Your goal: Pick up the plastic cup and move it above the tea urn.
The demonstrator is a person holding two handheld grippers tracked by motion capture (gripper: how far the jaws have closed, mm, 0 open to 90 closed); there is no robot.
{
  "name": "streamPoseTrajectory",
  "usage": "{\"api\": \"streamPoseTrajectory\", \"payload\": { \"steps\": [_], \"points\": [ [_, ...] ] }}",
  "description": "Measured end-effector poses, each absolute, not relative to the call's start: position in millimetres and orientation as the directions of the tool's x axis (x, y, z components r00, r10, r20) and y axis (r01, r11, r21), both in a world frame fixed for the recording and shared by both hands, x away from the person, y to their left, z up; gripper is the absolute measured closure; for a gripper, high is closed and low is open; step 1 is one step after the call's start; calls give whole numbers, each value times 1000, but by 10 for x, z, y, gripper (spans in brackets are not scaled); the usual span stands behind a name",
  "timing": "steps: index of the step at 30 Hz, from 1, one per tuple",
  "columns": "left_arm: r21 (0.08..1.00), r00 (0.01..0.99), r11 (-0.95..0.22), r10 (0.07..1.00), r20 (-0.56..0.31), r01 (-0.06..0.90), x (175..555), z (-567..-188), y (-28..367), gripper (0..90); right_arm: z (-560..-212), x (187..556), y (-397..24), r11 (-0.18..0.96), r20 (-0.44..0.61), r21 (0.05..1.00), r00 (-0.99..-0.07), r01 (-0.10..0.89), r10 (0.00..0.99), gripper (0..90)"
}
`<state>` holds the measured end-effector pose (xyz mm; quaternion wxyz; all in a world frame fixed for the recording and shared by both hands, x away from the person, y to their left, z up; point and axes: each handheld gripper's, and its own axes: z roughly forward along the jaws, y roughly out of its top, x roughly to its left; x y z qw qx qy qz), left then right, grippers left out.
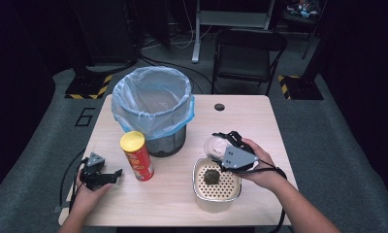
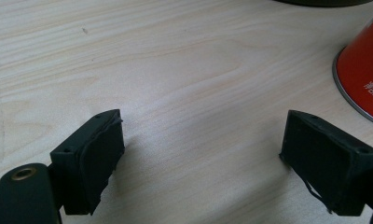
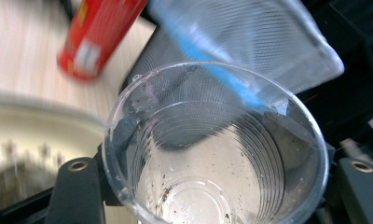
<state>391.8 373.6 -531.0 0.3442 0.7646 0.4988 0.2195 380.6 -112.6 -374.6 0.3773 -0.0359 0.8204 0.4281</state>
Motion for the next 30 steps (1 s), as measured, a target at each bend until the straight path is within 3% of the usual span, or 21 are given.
{"api": "streamPoseTrajectory", "payload": {
  "steps": [6, 13, 21, 30],
  "points": [
    [746, 406, -265, 914, -8, 611, 3918, -5310, 3736, 127, -3677, 3968, -1273, 409, -325, 901, -847, -142, 422, 319],
    [746, 406, -265, 914, -8, 612, 3918, -5310, 3736, 127, -3675, 4067, -1384, 166, 28, 980, -896, 113, 444, 324],
    [746, 405, -264, 914, -8, 611, 3918, -5310, 3735, 127, -3693, 4091, -1401, 104, 121, 978, -896, 182, 427, 327],
    [739, 408, -268, 913, -9, 618, 3918, -5302, 3737, 125, -3435, 4014, -1323, 142, 72, 980, -909, 141, 411, 331]
  ]
}}
